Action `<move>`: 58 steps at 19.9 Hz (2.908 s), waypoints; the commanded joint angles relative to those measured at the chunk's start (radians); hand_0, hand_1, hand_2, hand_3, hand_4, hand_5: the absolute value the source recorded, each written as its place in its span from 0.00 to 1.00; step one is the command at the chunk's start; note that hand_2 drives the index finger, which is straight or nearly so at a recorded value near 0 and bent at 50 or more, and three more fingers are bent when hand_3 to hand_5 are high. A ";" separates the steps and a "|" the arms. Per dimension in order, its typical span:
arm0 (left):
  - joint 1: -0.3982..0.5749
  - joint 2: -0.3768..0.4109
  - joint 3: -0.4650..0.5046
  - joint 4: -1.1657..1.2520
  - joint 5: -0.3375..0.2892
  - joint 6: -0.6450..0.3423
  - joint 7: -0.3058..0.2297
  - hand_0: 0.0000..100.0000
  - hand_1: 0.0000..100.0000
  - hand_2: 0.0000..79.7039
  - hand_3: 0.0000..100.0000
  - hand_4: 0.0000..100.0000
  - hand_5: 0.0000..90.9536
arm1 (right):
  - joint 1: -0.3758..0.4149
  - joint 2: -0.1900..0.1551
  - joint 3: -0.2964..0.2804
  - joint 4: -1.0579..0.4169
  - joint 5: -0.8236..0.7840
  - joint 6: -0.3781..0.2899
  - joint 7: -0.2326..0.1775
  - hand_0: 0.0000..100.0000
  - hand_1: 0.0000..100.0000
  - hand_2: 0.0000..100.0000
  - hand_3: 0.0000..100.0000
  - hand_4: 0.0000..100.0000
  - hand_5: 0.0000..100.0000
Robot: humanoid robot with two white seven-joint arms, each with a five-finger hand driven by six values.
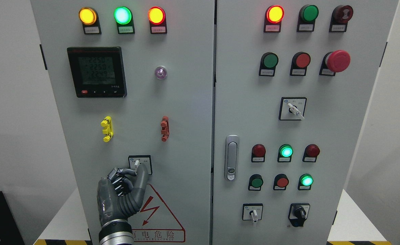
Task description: Turn on light switch 1
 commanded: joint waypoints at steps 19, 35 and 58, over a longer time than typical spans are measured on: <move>0.001 0.000 -0.006 0.002 0.003 0.000 0.000 0.62 0.50 0.79 1.00 1.00 0.96 | 0.000 0.000 0.000 0.000 0.000 -0.001 0.001 0.00 0.00 0.00 0.00 0.00 0.00; 0.001 -0.001 -0.006 0.002 0.003 0.000 0.000 0.68 0.40 0.80 1.00 1.00 0.96 | 0.000 -0.001 0.000 0.000 0.000 -0.001 0.001 0.00 0.00 0.00 0.00 0.00 0.00; -0.001 -0.001 -0.012 0.002 0.003 0.000 0.000 0.44 0.36 0.81 1.00 1.00 0.96 | 0.000 0.000 -0.001 0.000 0.000 -0.001 0.001 0.00 0.00 0.00 0.00 0.00 0.00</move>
